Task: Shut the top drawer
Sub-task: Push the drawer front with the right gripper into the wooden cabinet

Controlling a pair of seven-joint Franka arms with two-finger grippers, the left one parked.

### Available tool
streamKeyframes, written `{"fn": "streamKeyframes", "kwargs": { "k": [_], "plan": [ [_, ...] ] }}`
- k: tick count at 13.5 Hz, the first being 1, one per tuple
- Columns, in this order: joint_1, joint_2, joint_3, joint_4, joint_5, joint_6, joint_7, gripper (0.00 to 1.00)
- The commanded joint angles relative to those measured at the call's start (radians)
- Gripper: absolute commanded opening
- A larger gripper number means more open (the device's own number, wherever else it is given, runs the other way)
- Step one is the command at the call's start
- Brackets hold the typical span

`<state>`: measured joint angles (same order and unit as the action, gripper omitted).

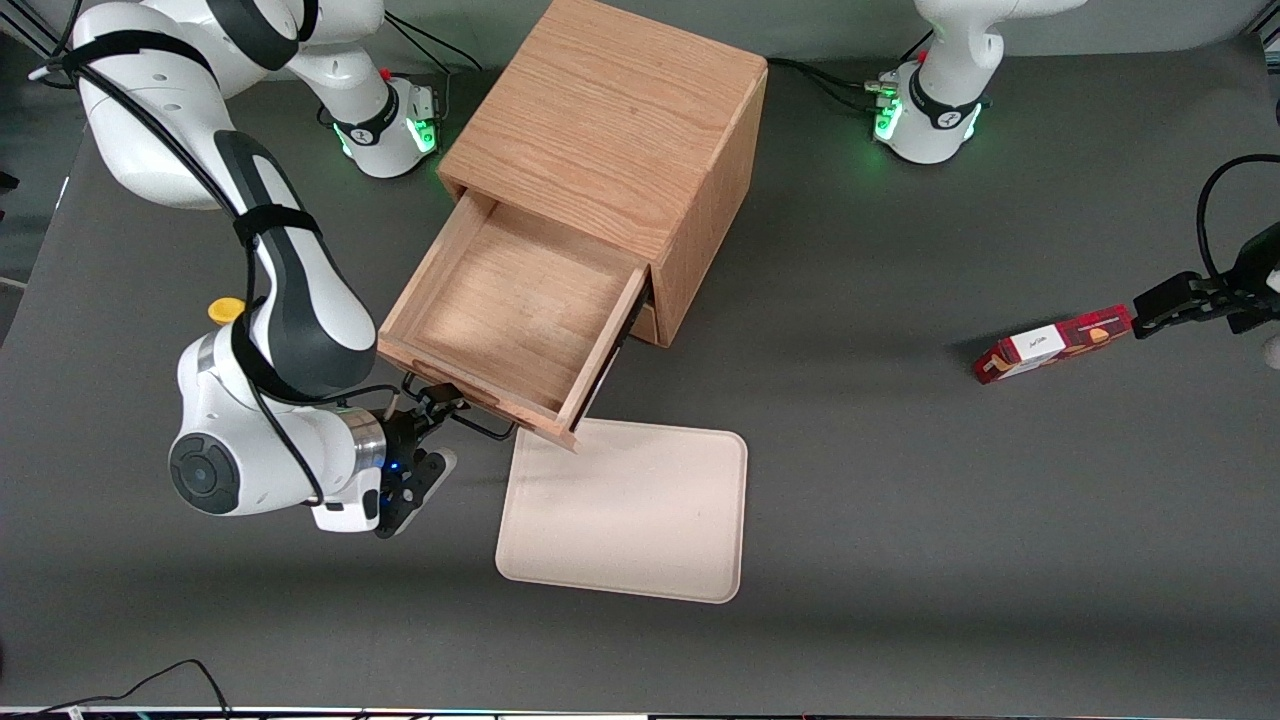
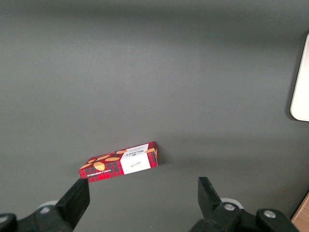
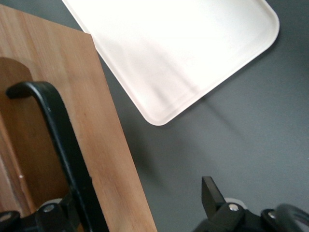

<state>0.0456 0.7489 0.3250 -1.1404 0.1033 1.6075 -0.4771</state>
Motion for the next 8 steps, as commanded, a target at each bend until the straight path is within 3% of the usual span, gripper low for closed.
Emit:
{"fn": "streamKeyframes", "kwargs": {
  "k": [1, 8],
  "plan": [
    [0.000, -0.033, 0.006, -0.050, -0.007, -0.004, 0.015, 1.00],
    [-0.001, -0.079, 0.022, -0.134, -0.017, 0.003, 0.023, 1.00]
  ]
}}
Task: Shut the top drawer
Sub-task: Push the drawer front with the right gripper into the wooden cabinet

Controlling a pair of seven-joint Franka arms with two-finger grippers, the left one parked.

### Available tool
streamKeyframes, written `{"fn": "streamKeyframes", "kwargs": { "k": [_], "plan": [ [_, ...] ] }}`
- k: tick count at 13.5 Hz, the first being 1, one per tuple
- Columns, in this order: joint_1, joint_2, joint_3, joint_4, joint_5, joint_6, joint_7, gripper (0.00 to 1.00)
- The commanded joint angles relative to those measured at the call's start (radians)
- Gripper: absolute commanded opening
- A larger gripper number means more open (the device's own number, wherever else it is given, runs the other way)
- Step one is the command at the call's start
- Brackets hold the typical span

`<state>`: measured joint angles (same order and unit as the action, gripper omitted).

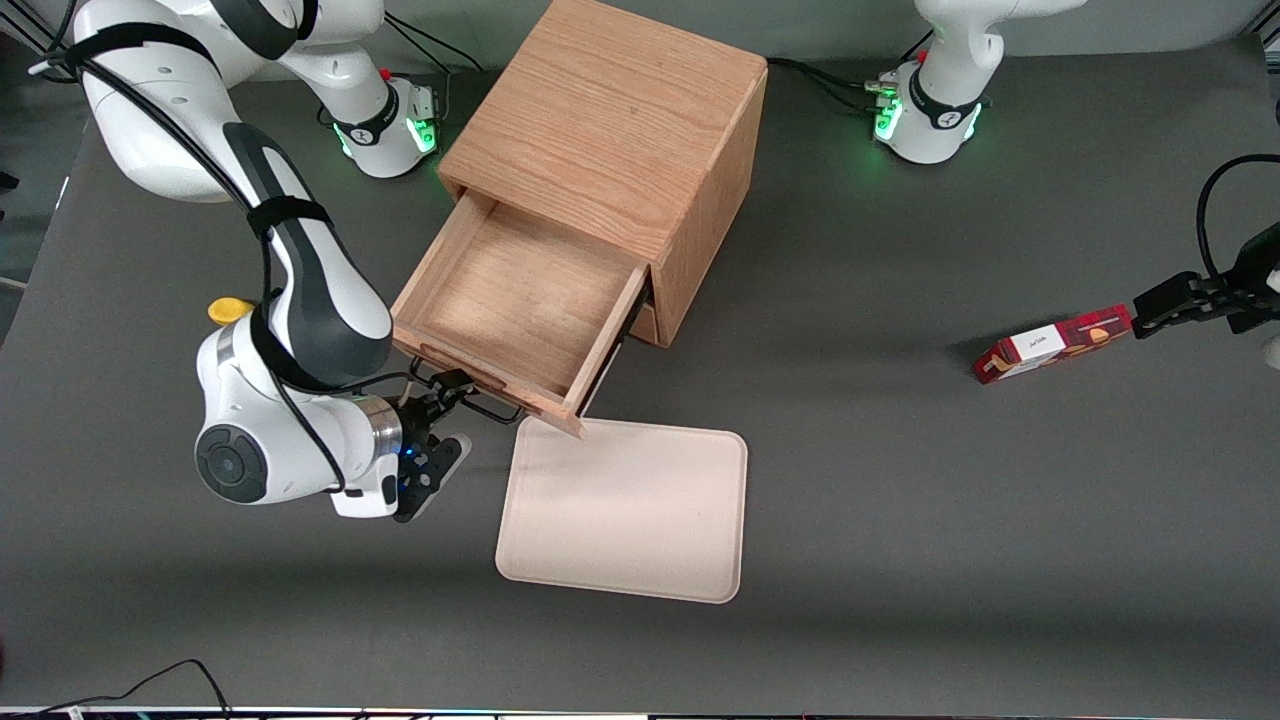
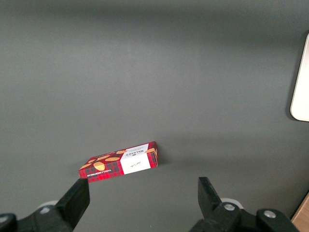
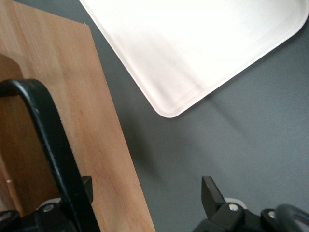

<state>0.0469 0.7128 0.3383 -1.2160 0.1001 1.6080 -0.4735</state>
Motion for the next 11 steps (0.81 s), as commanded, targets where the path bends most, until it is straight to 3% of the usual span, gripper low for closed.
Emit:
{"fn": "streamKeyframes", "kwargs": {
  "k": [1, 11],
  "plan": [
    [-0.002, -0.049, 0.011, -0.072, -0.016, 0.006, 0.024, 1.00],
    [-0.002, -0.113, 0.065, -0.168, -0.016, 0.026, 0.076, 1.00]
  ]
}}
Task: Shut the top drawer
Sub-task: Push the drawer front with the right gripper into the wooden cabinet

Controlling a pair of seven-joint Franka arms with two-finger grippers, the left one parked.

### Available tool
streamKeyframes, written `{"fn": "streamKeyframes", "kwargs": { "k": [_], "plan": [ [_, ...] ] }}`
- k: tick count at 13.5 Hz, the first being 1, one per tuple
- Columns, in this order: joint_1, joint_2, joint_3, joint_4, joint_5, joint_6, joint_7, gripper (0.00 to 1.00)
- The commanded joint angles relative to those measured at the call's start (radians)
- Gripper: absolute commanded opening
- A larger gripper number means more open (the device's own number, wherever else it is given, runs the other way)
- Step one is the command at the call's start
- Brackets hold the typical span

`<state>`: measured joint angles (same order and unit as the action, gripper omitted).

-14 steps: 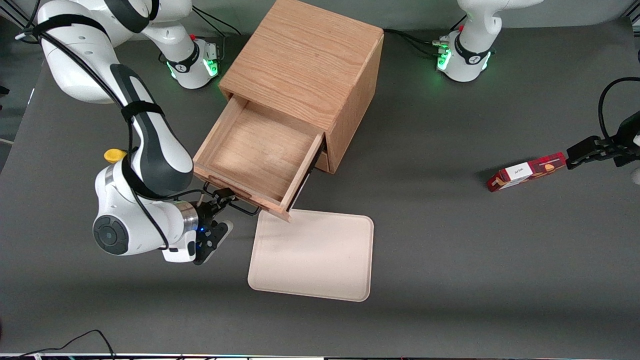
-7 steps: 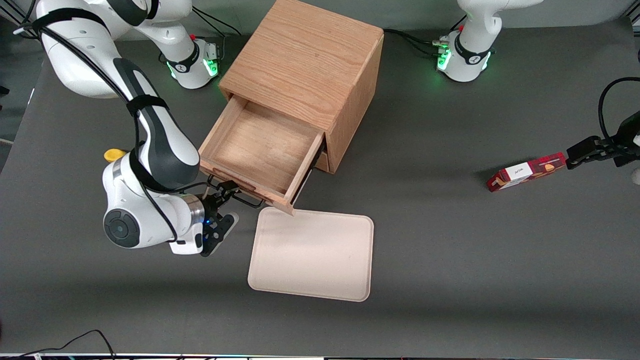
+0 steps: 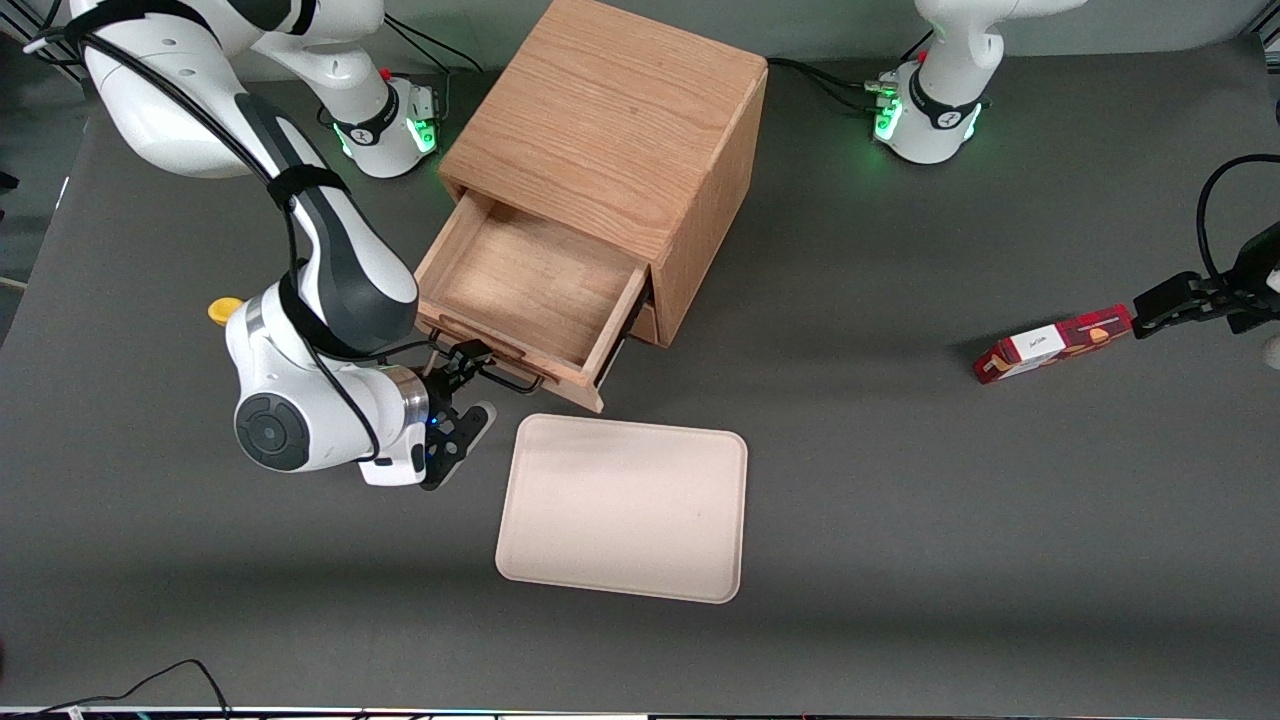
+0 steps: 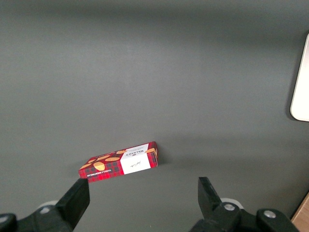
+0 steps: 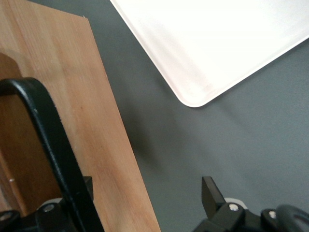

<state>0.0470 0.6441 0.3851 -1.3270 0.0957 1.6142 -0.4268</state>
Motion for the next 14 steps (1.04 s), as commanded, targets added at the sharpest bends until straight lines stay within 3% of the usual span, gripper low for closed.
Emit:
{"fn": "streamKeyframes", "kwargs": {
  "k": [1, 14],
  "plan": [
    [-0.003, -0.049, 0.020, -0.069, -0.011, 0.027, 0.031, 1.00],
    [-0.012, -0.136, 0.090, -0.227, -0.034, 0.073, 0.115, 1.00]
  ]
}}
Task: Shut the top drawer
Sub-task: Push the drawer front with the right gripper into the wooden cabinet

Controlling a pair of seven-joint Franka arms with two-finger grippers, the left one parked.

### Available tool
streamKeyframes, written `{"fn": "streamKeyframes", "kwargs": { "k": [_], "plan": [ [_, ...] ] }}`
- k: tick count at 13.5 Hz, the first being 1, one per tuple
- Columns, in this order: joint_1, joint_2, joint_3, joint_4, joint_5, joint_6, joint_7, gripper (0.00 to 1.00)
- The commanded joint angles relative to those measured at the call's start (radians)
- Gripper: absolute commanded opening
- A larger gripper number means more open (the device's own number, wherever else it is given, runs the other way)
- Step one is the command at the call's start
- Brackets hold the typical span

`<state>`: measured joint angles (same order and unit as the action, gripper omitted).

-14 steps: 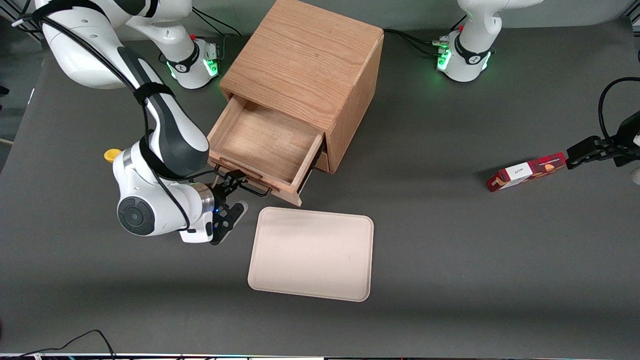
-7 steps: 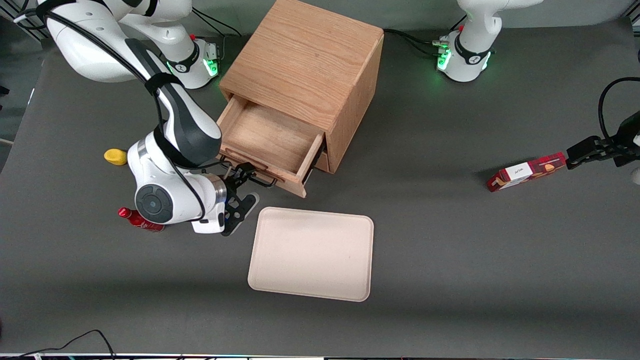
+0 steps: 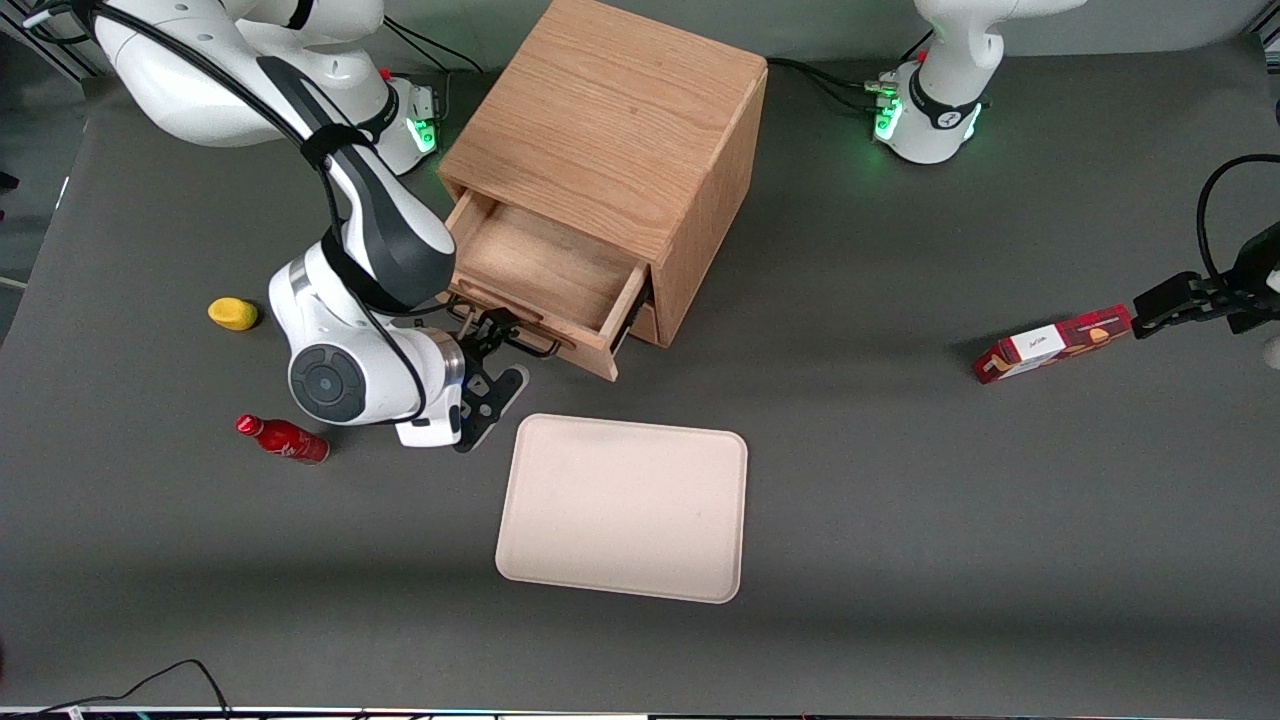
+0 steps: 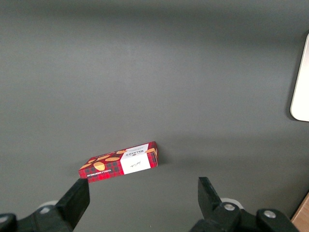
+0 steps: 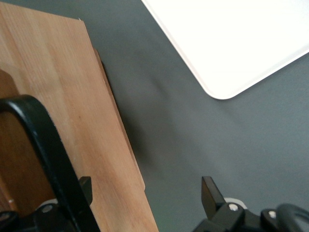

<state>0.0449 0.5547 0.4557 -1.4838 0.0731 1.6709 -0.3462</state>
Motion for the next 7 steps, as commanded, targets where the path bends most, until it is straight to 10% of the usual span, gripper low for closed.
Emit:
{"fn": "streamKeyframes", "kwargs": {
  "k": [1, 7],
  "plan": [
    [-0.010, -0.045, 0.030, -0.070, -0.015, 0.017, 0.050, 1.00],
    [-0.011, -0.058, 0.080, -0.108, -0.030, 0.017, 0.108, 1.00]
  ]
}}
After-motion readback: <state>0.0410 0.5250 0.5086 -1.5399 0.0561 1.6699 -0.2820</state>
